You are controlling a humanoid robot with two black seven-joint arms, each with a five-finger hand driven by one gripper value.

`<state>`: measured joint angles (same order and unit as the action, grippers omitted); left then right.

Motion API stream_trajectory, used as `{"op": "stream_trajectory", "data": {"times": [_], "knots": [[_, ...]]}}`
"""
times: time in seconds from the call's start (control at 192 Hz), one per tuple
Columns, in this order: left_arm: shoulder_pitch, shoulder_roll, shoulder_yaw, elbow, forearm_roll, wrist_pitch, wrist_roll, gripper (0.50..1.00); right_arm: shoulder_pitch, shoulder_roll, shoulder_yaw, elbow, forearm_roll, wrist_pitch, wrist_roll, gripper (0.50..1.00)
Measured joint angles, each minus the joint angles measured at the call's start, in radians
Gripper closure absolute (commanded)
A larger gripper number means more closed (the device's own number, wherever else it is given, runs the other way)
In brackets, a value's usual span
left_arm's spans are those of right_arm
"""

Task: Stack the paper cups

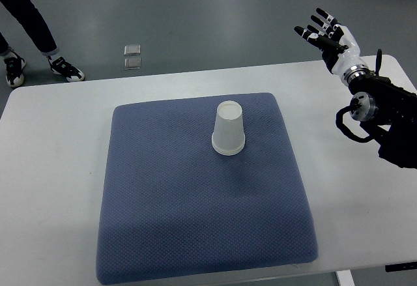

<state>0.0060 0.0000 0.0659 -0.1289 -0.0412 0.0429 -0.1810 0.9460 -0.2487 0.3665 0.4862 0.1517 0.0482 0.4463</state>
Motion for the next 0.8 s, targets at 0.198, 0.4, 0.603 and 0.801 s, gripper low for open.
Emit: {"op": "stream_trajectory", "data": {"times": [0.198, 0.4, 0.603, 0.801], "knots": [[0.0, 0.0, 0.0, 0.0, 0.0, 0.0, 0.0, 0.5, -0.012, 0.005, 0.038, -0.003, -0.009, 0.009, 0.006, 0.589], [0.0, 0.0, 0.0, 0.0, 0.0, 0.0, 0.0, 0.5, -0.019, 0.048, 0.042, 0.0, -0.004, 0.006, 0.01, 0.589], [0.0, 0.0, 0.0, 0.0, 0.0, 0.0, 0.0, 0.5, -0.019, 0.101, 0.093, 0.0, 0.003, -0.001, 0.009, 0.587], [0.0, 0.0, 0.0, 0.0, 0.0, 0.0, 0.0, 0.5, -0.032, 0.134, 0.095, 0.0, -0.012, -0.002, 0.009, 0.587]]}}
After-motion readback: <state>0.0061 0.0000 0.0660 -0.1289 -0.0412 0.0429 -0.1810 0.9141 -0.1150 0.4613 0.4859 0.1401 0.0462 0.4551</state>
